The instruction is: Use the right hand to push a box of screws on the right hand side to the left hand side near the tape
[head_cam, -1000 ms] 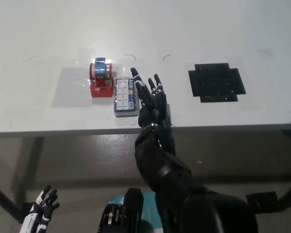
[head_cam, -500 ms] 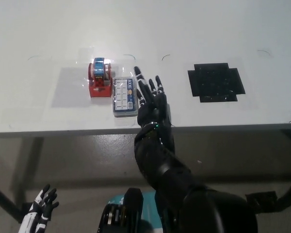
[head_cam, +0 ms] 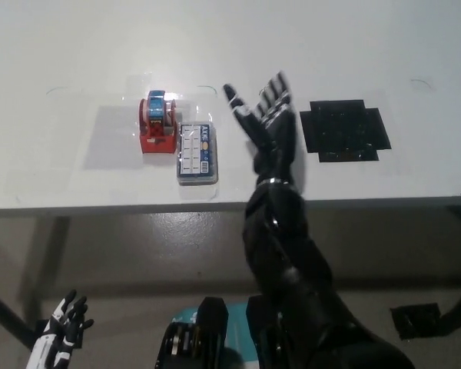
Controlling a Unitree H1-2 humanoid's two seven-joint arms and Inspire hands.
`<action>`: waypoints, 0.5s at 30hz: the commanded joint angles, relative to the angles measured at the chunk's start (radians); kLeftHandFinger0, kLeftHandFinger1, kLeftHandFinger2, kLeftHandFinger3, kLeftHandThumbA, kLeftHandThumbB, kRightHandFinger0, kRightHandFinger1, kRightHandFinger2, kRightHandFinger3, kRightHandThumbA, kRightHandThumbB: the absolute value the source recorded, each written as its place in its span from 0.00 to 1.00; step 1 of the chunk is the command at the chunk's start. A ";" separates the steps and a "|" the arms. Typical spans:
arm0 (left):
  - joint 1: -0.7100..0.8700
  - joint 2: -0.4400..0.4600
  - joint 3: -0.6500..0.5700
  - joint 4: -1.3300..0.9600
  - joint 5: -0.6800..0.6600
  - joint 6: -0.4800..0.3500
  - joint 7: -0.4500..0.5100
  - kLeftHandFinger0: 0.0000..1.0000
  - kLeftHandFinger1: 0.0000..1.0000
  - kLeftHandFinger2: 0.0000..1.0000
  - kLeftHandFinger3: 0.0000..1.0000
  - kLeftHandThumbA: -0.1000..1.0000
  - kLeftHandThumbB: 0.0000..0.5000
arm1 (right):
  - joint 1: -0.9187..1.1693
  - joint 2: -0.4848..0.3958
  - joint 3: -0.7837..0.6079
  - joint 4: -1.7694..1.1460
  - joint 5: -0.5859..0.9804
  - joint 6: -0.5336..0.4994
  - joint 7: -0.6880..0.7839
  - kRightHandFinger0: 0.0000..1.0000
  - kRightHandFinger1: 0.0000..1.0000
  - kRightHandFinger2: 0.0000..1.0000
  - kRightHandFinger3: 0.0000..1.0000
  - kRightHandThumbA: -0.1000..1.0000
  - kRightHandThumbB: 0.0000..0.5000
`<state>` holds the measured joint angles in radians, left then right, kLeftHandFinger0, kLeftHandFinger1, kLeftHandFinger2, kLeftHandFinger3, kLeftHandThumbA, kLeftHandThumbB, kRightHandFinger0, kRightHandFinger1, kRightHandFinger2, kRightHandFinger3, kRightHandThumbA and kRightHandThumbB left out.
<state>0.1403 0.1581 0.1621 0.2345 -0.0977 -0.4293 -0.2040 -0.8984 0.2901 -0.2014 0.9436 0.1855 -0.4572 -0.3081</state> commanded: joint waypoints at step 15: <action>-0.014 0.027 0.011 -0.038 -0.017 -0.041 -0.008 0.96 1.00 0.94 1.00 0.82 0.50 | 0.544 -0.162 0.369 -1.015 -0.218 0.041 0.248 1.00 1.00 1.00 1.00 1.00 0.48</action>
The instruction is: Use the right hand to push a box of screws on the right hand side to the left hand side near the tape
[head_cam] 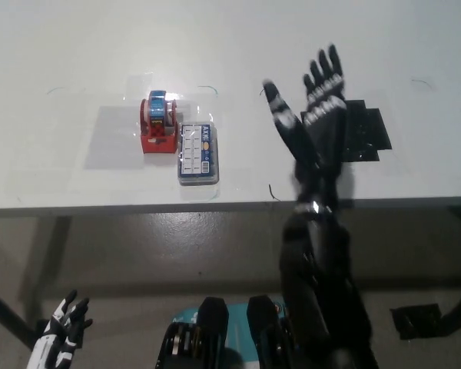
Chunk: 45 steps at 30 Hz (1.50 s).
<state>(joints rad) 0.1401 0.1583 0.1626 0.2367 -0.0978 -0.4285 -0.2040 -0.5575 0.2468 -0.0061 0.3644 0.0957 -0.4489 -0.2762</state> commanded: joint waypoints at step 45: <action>-0.108 0.045 0.009 -0.032 -0.025 -0.042 -0.004 1.00 1.00 1.00 1.00 0.84 0.59 | 0.582 -0.306 0.167 -0.211 -0.102 -0.021 0.183 1.00 1.00 1.00 1.00 1.00 0.45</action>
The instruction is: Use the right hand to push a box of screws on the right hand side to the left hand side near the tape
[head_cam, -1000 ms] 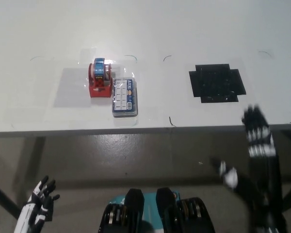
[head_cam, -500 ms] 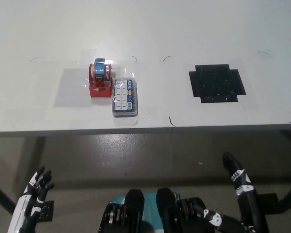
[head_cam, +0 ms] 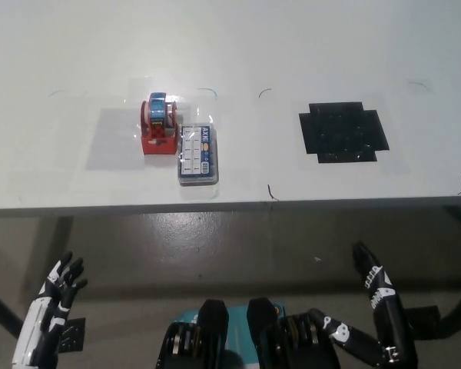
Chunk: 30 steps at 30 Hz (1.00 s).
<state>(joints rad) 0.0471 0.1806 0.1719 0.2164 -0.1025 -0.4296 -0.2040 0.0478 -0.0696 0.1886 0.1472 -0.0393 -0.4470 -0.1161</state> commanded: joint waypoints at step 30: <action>-0.029 0.031 0.005 -0.004 -0.018 -0.040 -0.003 0.92 0.98 1.00 1.00 0.87 0.61 | -0.065 0.039 -0.085 0.067 0.046 -0.023 0.081 1.00 1.00 1.00 1.00 0.94 0.28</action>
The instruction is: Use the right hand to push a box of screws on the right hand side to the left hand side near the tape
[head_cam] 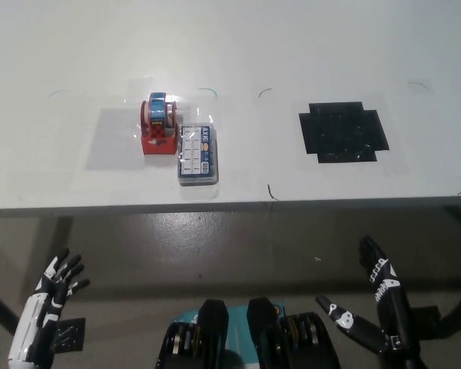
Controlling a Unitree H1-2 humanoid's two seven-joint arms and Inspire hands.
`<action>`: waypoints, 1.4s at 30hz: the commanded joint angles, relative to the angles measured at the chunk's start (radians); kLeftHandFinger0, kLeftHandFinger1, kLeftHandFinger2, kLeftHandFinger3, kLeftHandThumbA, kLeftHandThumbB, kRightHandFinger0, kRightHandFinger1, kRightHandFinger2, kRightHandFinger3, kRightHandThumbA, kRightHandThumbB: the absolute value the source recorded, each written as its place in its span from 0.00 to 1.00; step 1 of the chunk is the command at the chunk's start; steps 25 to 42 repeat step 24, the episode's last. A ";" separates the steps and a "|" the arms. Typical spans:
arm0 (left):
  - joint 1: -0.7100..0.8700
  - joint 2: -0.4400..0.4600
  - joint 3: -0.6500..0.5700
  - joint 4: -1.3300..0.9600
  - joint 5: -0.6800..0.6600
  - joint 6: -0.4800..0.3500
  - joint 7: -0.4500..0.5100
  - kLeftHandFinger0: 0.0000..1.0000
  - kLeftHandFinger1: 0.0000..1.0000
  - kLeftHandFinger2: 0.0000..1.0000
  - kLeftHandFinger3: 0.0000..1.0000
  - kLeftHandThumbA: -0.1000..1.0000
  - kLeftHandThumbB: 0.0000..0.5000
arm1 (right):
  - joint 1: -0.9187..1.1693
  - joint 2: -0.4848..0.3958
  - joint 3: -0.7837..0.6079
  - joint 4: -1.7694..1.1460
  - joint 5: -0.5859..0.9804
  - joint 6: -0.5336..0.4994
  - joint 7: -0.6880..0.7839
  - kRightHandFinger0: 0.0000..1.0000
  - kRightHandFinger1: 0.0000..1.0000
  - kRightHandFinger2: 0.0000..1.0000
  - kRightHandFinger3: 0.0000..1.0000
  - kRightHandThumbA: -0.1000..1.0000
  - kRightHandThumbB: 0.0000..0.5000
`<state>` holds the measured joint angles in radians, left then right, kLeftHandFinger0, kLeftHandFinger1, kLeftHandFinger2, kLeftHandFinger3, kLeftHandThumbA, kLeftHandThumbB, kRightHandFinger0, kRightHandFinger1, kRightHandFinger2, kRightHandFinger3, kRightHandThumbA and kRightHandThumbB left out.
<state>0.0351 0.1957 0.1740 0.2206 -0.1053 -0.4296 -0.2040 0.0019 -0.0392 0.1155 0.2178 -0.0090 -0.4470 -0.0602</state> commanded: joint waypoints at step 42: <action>-0.029 0.016 0.002 0.002 -0.003 -0.040 -0.001 1.00 1.00 1.00 1.00 0.90 0.59 | -0.030 0.011 -0.015 0.000 -0.003 -0.023 0.030 1.00 1.00 1.00 1.00 0.92 0.24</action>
